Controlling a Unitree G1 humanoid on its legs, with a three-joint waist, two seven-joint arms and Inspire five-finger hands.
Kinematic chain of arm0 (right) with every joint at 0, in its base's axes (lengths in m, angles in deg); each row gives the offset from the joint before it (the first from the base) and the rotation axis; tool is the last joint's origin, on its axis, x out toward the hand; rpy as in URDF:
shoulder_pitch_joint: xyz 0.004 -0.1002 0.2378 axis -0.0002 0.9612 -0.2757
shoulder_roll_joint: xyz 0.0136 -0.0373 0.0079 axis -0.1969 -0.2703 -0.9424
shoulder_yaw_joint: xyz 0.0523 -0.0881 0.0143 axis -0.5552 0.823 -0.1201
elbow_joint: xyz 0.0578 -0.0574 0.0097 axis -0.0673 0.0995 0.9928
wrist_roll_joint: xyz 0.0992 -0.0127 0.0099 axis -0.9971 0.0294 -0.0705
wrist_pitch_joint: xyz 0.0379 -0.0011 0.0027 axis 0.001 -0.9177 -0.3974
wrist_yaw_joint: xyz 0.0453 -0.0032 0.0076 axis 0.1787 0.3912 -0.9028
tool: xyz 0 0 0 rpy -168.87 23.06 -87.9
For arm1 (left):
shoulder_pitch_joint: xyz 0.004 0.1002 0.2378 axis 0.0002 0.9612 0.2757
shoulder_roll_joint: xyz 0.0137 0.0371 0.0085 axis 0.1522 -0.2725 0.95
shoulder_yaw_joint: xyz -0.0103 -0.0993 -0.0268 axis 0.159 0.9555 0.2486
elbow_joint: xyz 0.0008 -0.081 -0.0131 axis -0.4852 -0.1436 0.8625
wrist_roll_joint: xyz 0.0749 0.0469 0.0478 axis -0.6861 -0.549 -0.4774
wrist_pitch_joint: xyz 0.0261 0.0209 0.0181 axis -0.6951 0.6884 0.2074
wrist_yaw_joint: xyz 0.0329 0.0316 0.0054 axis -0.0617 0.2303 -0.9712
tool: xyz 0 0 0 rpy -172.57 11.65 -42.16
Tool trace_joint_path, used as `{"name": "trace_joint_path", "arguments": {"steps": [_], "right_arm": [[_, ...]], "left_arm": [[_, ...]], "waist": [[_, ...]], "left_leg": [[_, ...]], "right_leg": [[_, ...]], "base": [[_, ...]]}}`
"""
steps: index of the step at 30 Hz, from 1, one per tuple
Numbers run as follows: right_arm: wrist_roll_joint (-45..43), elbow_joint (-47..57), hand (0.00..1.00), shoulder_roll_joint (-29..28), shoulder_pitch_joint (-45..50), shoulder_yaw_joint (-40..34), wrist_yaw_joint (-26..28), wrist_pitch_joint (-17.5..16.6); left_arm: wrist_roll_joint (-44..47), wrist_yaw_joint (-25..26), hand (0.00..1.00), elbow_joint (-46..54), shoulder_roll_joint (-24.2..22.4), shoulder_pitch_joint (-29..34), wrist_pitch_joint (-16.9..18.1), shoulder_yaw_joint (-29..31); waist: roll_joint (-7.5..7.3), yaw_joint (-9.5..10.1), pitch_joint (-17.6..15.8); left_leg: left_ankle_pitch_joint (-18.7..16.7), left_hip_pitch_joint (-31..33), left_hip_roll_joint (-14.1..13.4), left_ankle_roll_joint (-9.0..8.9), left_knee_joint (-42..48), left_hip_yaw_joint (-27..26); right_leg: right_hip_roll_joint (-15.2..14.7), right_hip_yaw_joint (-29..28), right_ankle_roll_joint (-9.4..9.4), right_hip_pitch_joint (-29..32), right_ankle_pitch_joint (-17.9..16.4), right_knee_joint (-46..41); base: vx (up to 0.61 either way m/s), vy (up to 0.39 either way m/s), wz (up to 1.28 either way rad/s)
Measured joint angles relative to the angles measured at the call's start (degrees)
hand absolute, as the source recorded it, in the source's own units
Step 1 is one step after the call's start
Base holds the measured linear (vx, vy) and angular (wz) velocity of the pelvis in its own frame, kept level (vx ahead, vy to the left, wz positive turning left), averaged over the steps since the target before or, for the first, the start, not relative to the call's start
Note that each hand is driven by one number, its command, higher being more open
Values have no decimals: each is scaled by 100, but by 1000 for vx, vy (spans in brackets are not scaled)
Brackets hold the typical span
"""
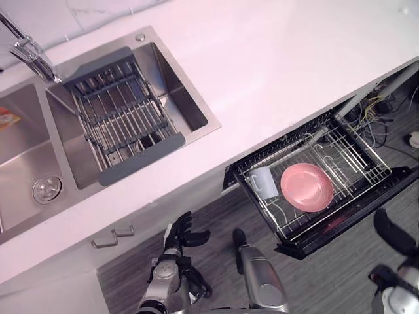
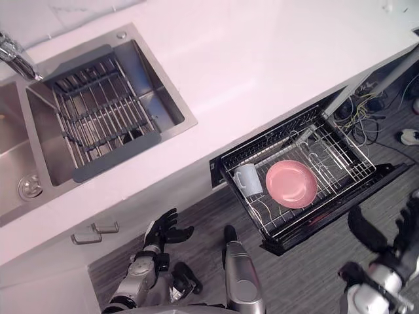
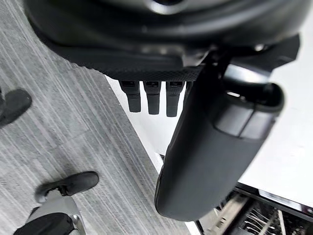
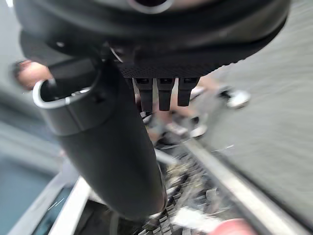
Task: Walk over to the sink, pick up the cup, carry it to the dishwasher, place the cup inside the dishwasher, then close the dishwasher door
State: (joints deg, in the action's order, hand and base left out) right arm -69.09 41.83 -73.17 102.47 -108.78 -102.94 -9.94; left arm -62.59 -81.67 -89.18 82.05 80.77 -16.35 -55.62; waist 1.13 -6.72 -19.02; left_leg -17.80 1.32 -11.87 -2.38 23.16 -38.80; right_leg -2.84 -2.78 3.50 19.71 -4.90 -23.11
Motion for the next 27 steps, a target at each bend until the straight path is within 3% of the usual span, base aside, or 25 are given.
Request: {"name": "trace_joint_path", "arguments": {"steps": [10, 14, 20, 23, 27], "right_arm": [[-787, -761, 90, -54, -45, 1299, 563, -24], [-1355, -1279, 90, -105, -608, 1457, 406, -177], [-3075, -1824, 90, -26, -1357, 1430, 296, -548], [-4010, -1889, 90, -77, -1650, 1430, 296, -810], [-4951, -1888, 90, -83, -2266, 1567, 313, -1022]], "left_arm": [[-64, -94, 90, 0, 2, 99, -14, -128], [-63, -89, 90, 10, 16, 132, -13, -178], [-44, -82, 90, 156, 46, -8, -12, -220], [-43, -88, 90, 285, 27, -64, -11, -243], [-57, -102, 90, 446, 11, -39, -10, -251]], "waist": [[7, -24, 65], [14, 67, 53], [35, 160, -214], [74, 316, -248], [237, 467, -335]], "left_leg": [[-235, -17, -6, -14, 281, -293], [-243, 111, 11, -6, 314, -247], [-151, 363, 204, 84, 248, 127], [-27, 478, 375, 75, 45, 336], [133, 537, 487, 90, -127, 613]], "right_leg": [[-235, 176, 18, 254, -61, -386], [-291, 217, -12, 350, -17, -408], [-576, 479, 12, 411, -5, -468], [-762, 657, 25, 435, 3, -447], [-914, 922, 30, 357, 9, -384]], "base": [[-24, 16, -15], [11, 5, 7], [-7, 1, 32], [-26, -15, 40], [-3, -35, 38]]}}
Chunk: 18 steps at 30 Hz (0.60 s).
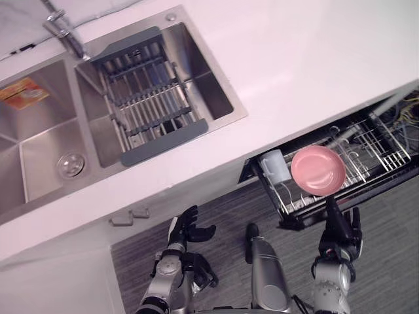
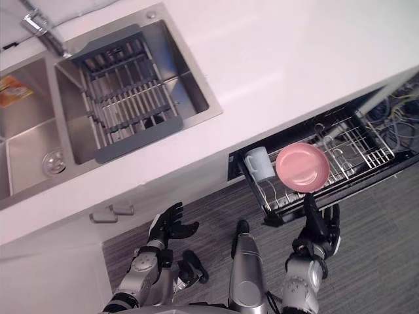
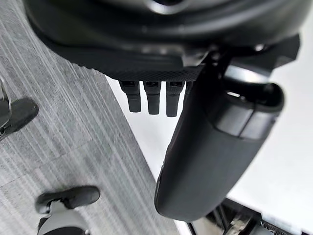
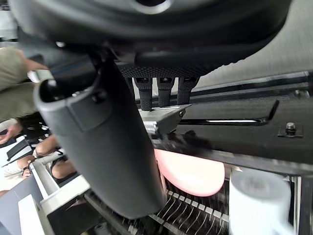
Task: Walk over to the sink, pick up the cup, carry it to the dishwasher, place the cup inside the dishwasher, then close the dishwasher door
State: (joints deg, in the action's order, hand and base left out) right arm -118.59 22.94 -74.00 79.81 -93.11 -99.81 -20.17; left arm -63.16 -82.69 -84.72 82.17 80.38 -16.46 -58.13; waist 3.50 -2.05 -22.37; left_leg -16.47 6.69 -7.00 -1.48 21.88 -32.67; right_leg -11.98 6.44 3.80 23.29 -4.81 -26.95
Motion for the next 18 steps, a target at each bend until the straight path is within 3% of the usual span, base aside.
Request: {"name": "trace_joint_path", "arguments": {"steps": [5, 11, 14, 18], "right_arm": [[-563, -6, 90, 155, -545, 650, 72, -58], [-346, -711, 90, 757, -1110, 1294, 930, -70], [500, -1620, 90, 1336, -1250, 1667, 1219, 383], [1217, -2579, 90, 1517, -1356, 1789, 1302, 736]], "left_arm": [[-10, -50, 90, 11, 10, 55, 0, -35], [-20, -174, 90, -9, 147, 93, 7, -247], [-157, -260, 90, -160, 273, 20, 15, -250], [-171, -262, 90, -518, 452, 73, 11, -238]], "waist": [[116, 133, -43], [120, 111, -36], [127, 115, 5], [169, 114, 259]], "left_leg": [[249, 36, 110, 76, -238, 194], [420, 8, 135, 91, -396, 594], [544, 9, 179, 101, -524, 734], [713, -14, 229, 89, -715, 988]], "right_leg": [[-95, 181, -2, -27, 1, 42], [-122, 557, -13, -376, 68, 310], [-141, 698, -19, -469, 124, 430], [-172, 973, -24, -636, 129, 560]], "base": [[8, -45, 24], [-5, -34, 30], [-30, -23, 22], [0, -54, 33]]}}
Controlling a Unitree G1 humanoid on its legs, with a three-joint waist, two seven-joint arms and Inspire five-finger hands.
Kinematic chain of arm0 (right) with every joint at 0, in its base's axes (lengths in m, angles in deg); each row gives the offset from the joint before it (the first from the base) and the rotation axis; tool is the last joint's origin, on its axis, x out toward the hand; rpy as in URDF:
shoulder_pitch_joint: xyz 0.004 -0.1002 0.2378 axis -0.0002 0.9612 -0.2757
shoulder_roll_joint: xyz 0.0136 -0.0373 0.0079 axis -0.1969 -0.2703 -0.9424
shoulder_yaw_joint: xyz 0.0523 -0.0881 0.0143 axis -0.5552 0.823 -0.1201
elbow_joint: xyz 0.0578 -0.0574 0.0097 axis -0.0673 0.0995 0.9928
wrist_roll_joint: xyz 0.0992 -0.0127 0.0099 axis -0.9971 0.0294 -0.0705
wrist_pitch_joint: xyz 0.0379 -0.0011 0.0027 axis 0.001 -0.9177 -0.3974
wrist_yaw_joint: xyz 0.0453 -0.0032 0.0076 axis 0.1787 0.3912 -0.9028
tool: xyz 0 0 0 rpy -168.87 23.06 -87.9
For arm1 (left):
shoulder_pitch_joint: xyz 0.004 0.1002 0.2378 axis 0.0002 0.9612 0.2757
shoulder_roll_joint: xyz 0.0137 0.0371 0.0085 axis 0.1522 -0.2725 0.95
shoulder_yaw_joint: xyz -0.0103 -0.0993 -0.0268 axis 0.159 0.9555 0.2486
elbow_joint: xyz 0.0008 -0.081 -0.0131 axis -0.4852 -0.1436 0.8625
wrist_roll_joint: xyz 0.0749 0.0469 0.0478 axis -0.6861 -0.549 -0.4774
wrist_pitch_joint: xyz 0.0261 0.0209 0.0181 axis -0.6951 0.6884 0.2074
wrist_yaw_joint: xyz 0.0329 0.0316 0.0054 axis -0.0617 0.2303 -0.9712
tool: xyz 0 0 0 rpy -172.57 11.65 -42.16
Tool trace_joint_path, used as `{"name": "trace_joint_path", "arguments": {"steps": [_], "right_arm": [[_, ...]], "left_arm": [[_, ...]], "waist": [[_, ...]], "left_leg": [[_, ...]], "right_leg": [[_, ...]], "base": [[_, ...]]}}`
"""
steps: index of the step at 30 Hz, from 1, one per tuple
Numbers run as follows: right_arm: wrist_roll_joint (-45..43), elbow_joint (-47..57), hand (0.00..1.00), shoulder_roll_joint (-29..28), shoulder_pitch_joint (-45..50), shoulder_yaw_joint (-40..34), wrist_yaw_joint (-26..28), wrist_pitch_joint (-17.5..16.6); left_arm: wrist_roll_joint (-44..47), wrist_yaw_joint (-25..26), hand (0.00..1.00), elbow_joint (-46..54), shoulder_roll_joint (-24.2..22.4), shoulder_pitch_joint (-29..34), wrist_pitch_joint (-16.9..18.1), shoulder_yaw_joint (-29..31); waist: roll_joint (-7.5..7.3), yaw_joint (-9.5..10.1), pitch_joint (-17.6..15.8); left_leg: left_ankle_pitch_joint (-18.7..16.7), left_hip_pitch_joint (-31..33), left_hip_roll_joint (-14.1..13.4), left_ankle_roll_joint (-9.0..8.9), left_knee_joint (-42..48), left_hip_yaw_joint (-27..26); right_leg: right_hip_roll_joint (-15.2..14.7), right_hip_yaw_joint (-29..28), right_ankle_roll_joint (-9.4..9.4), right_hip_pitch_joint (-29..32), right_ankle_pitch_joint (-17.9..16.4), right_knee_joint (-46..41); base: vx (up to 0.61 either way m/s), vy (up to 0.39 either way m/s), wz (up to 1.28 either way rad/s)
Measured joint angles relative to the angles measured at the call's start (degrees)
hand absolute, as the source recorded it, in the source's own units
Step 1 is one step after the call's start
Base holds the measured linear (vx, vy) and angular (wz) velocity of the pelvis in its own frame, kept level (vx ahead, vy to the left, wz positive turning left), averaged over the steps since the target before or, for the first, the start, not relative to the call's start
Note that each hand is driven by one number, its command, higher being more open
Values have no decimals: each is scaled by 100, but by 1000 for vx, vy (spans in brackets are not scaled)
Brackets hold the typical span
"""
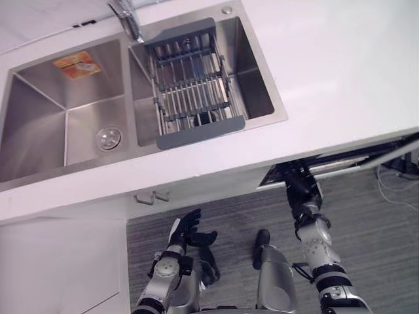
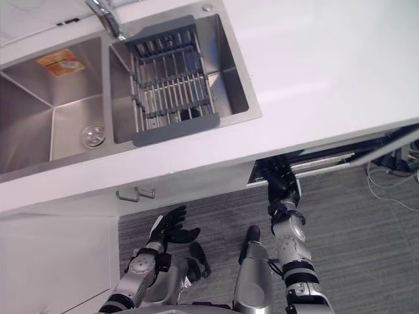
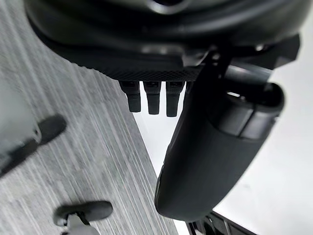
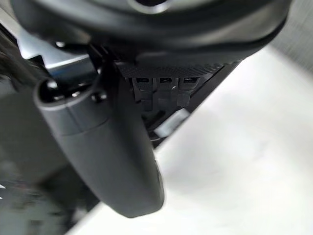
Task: Walk over to the sink, pick up the cup, carry it to the dishwasher, place the cup inside the dishwasher, then close the dishwasher door
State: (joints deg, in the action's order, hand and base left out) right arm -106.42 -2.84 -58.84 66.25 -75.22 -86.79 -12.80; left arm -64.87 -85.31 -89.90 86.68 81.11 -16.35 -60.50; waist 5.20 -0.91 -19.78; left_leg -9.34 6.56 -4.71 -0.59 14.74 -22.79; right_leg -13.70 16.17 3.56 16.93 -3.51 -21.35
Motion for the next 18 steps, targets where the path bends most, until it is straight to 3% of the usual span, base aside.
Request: {"name": "trace_joint_path", "arguments": {"steps": [5, 11, 18], "right_arm": [[571, -592, 90, 54, 190, 3, 94, 239], [1412, -775, 90, 74, 722, -135, 77, 255], [2740, -798, 90, 3, 1435, -296, -26, 283]], "left_arm": [[0, 4, 90, -230, 123, 145, -14, 215], [5, 11, 90, -235, 259, 290, -14, 310], [8, 32, 90, -240, 462, 482, -15, 521]], "waist": [[0, -2, 231], [-67, -12, 487], [-339, -21, 744]], "left_leg": [[33, -47, 14, 0, -56, 154], [97, -47, 87, 49, -198, 318], [173, -81, 149, 53, -329, 553]], "right_leg": [[28, 166, 9, -199, 30, 151], [22, 348, 60, -391, 153, 448], [37, 605, 78, -618, 186, 673]], "base": [[15, -24, 15], [15, 18, 15], [39, 4, 17]]}}
